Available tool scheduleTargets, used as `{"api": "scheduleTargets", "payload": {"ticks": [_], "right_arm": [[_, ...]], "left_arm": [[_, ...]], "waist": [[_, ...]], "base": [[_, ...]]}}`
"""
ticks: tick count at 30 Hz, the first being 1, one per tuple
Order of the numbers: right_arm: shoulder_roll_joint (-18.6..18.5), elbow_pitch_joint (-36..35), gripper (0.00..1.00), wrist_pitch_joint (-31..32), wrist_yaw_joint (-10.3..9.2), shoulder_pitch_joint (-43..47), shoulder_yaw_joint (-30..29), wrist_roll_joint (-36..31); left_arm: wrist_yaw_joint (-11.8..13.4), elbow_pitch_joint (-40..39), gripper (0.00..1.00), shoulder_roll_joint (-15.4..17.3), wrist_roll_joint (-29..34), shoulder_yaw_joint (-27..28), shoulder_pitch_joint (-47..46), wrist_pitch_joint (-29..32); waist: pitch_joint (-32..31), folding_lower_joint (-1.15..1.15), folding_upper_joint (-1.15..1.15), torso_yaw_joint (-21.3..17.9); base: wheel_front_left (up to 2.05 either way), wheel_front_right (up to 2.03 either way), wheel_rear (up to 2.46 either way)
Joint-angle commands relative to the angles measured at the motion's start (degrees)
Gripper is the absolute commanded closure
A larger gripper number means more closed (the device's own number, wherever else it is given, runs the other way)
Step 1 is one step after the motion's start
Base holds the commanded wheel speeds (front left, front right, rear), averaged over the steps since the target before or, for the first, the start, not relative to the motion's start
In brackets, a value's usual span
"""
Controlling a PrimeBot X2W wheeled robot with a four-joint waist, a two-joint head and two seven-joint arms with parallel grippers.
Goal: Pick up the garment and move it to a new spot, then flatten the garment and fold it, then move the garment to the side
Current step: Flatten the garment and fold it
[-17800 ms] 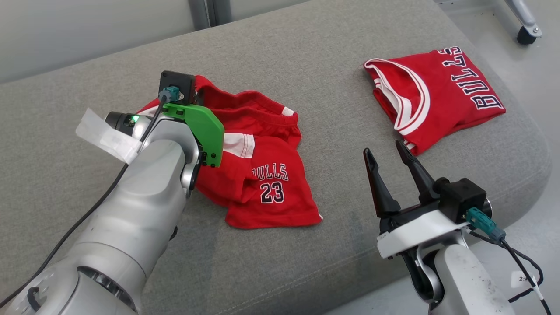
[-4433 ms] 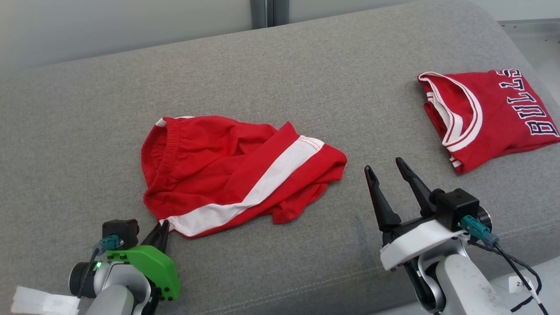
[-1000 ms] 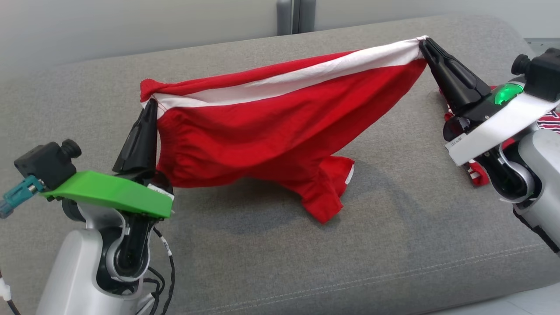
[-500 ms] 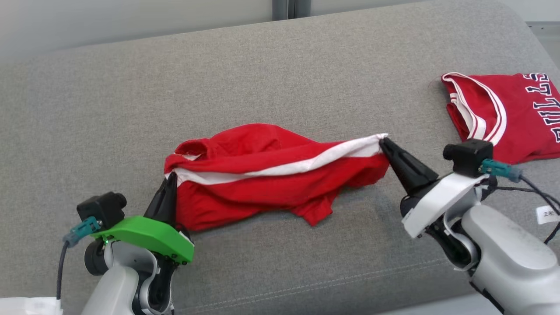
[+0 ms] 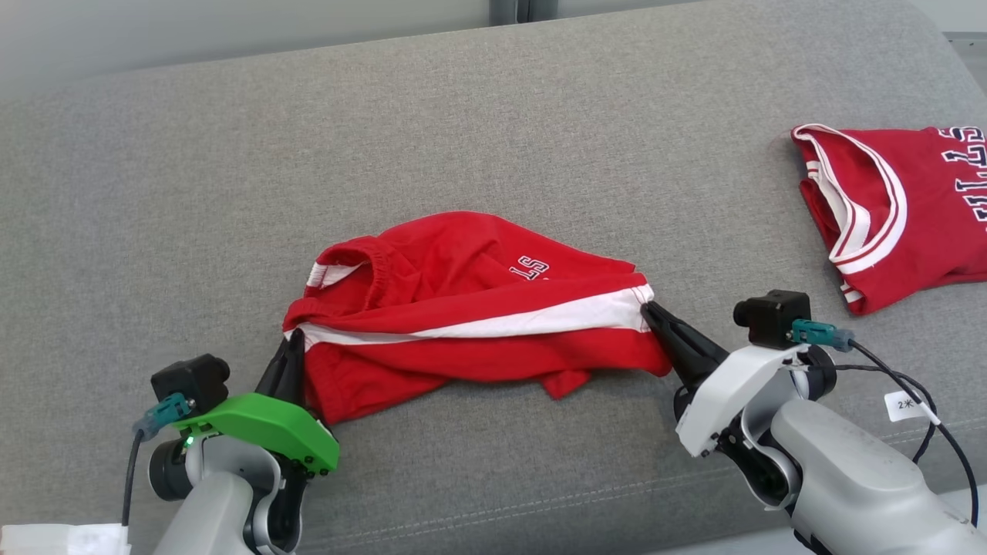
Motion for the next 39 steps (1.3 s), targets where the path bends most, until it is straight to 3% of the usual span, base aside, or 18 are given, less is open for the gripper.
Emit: {"api": "scheduleTargets", "payload": {"ticks": [1,13,14,15,17,18,24,25,26,27,39], "right_arm": [[0.1,0.4,1.00,-0.4,-0.01,-0.5,0.1,0.3],[1.3,2.3,1.00,-0.5,-0.01,-0.3,-0.4,2.1],[1.3,2.1,0.89,-0.5,-0.01,0.0,-0.9,2.0],[1.3,1.9,0.70,-0.5,-0.01,0.4,-1.3,1.9],[1.2,1.4,0.06,-0.5,-0.01,0.9,-1.9,1.8],[1.0,1.1,0.00,-0.5,-0.01,1.1,-2.2,1.8],[0.0,-0.2,0.00,-0.5,-0.01,2.1,-2.9,2.3],[-0.2,-0.5,0.00,-0.5,-0.01,2.2,-3.2,2.1],[-0.3,-0.8,0.00,-0.5,-0.01,2.4,-3.5,1.9],[-0.4,-1.1,0.00,-0.5,-0.01,2.6,-3.9,1.7],[-1.6,-5.6,0.00,-0.5,-0.01,7.2,-13.7,-3.9]], "left_arm": [[-0.2,0.3,1.00,-0.2,0.1,0.0,-0.9,-0.3],[-1.3,3.9,1.00,-1.2,1.3,-1.2,-0.8,-3.7],[-1.3,4.0,1.00,-1.1,1.6,-1.3,-0.7,-4.0],[-1.2,4.1,1.00,-1.0,1.7,-1.4,-0.6,-4.1],[-1.2,4.2,1.00,-1.0,1.8,-1.5,-0.4,-4.5],[-1.1,4.2,1.00,-1.1,1.9,-1.5,-0.3,-4.5],[-1.0,3.9,1.00,-1.0,2.4,-1.9,0.3,-5.1],[-1.0,3.7,0.80,-0.9,2.5,-1.9,0.4,-5.3],[-0.9,3.4,0.51,-0.7,2.6,-1.8,0.6,-5.5],[-0.9,3.0,0.00,-0.5,2.8,-1.7,0.7,-5.6],[0.9,-4.6,0.00,1.2,5.8,-1.6,6.1,-6.7]], "waist": [[0.0,0.00,0.00,0.0],[-0.3,0.00,0.00,-0.6],[-0.4,0.00,0.00,-0.6],[-0.4,0.00,0.00,-0.6],[-0.5,0.00,0.00,-0.7],[-0.5,0.00,0.00,-0.7],[-0.9,0.00,0.00,-0.8],[-1.0,0.00,0.00,-0.8],[-1.1,0.00,0.00,-0.8],[-1.2,0.00,0.00,-0.9],[-3.8,0.00,0.00,-0.5]], "base": [[0.00,0.00,0.00],[0.00,0.00,0.00],[0.00,0.00,0.00],[0.00,0.00,0.00],[0.00,0.00,0.00],[0.00,0.00,0.00],[0.00,0.00,0.00],[0.00,0.00,0.00],[0.00,0.00,0.00],[0.00,0.00,0.00],[0.00,0.00,0.00]]}}
